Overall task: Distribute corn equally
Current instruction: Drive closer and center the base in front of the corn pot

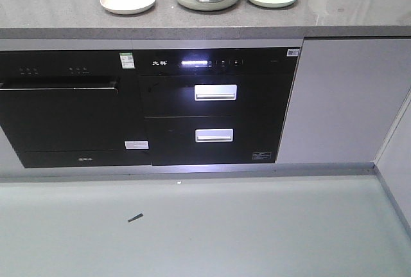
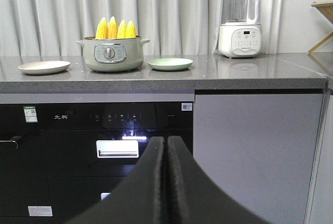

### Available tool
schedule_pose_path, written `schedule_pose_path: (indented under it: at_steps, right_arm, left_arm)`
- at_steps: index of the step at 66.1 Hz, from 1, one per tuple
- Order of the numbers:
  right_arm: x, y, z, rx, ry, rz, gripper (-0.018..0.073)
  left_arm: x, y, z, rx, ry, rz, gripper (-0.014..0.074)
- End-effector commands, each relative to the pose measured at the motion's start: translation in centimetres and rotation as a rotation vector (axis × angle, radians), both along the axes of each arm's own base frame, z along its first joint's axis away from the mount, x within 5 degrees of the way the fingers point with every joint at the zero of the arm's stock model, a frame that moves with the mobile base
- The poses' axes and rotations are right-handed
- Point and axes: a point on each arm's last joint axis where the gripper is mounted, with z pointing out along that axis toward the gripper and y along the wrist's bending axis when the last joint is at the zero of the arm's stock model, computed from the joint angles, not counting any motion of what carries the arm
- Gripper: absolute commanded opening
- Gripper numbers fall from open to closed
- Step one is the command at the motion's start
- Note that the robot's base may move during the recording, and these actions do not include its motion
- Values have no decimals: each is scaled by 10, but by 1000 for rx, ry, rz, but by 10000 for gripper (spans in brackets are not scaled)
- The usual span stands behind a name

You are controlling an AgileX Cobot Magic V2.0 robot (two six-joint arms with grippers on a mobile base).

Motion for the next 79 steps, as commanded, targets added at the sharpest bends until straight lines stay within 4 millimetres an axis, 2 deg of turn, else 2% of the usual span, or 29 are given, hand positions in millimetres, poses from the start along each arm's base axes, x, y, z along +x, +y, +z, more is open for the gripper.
schedule_pose_path:
  at_steps: [1,79]
  right_arm:
    - [0,0,4,-5,-71,2,-2]
    - [0,0,4,-5,-71,2,-2]
  left_arm:
    - [-1,0,3,-15,-79,-8,-7]
    - [-1,0,3,-15,-79,-8,-7]
